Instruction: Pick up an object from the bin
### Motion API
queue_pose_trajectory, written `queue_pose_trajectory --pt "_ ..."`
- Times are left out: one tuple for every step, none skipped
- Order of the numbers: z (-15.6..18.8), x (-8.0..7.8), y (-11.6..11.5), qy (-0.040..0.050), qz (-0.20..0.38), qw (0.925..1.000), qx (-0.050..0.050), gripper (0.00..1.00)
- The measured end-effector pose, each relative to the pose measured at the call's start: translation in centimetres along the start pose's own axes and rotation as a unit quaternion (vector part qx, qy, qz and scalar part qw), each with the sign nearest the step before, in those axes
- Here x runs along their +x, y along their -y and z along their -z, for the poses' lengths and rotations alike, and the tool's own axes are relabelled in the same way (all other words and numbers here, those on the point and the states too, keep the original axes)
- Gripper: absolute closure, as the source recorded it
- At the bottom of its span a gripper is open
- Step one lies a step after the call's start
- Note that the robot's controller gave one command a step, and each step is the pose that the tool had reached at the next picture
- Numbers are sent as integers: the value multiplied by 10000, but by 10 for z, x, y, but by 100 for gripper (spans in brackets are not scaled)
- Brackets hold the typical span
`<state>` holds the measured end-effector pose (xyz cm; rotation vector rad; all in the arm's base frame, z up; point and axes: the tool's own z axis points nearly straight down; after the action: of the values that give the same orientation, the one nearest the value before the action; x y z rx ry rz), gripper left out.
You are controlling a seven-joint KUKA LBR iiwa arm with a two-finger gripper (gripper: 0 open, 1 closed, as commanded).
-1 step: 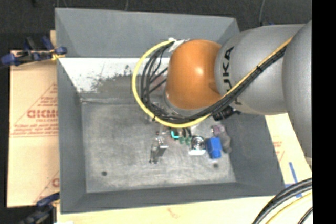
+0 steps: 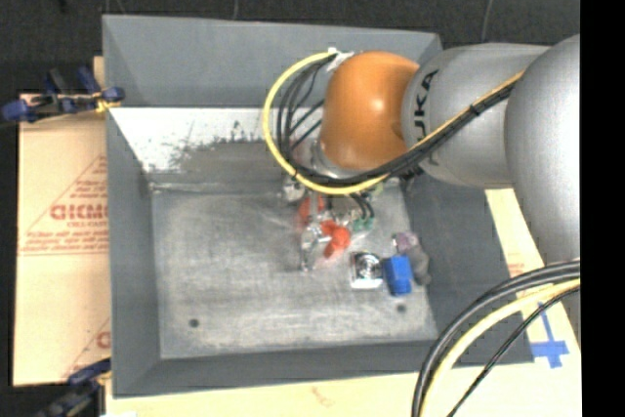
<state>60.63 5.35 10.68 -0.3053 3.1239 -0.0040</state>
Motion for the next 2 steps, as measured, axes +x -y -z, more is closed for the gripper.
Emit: queue_pose_trajectory --pt "4 0 65 22 65 10000 7 0" --pt "-17 -16 81 62 1815 9834 -18 0"
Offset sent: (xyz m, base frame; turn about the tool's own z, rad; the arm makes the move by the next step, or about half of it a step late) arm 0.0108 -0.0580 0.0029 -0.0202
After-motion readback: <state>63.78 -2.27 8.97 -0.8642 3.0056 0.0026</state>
